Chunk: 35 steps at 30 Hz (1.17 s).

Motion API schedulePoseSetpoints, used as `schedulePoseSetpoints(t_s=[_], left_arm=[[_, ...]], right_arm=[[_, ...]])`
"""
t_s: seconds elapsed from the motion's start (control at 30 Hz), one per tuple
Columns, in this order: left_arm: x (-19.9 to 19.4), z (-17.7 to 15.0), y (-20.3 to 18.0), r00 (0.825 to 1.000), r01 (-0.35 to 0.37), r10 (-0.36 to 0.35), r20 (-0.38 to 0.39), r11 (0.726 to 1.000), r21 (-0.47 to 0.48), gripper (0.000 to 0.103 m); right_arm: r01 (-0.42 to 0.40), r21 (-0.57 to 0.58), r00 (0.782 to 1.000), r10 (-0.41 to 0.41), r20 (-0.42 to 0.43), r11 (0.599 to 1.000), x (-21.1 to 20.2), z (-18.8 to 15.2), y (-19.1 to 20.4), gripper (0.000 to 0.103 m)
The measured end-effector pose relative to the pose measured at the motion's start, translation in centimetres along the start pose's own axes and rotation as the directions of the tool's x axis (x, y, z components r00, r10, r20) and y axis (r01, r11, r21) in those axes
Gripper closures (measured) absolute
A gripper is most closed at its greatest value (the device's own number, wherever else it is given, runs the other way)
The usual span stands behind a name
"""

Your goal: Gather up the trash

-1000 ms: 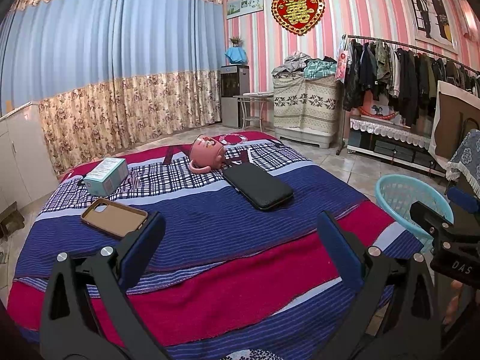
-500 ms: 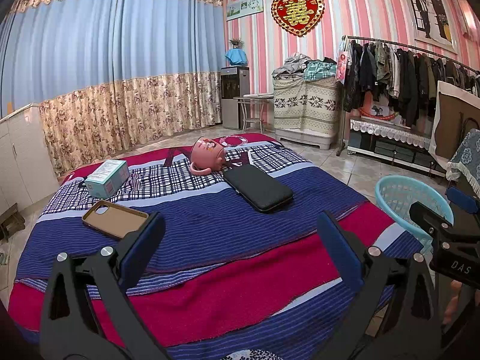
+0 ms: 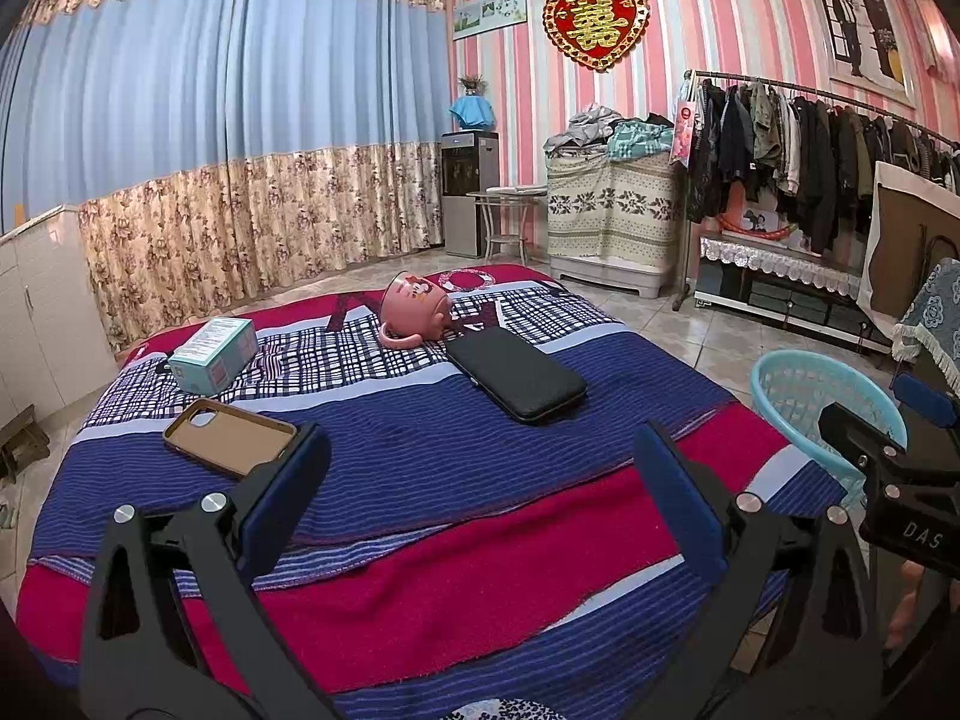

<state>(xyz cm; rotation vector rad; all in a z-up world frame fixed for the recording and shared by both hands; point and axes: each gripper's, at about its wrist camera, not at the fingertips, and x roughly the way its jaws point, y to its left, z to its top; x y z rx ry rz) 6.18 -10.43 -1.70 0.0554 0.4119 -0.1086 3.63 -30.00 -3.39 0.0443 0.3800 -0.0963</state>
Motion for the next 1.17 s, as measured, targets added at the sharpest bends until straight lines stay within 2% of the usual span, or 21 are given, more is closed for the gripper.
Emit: schedulePoseSetpoints(t_s=[1.17], left_arm=[[0.04,-0.10,0.35,1.000,0.003,-0.003,-0.009,1.000,-0.001,0.005]], right_arm=[[0.000,-0.002,1.000,0.000,0.001,1.000,0.04,-0.10,0.26,0.005]])
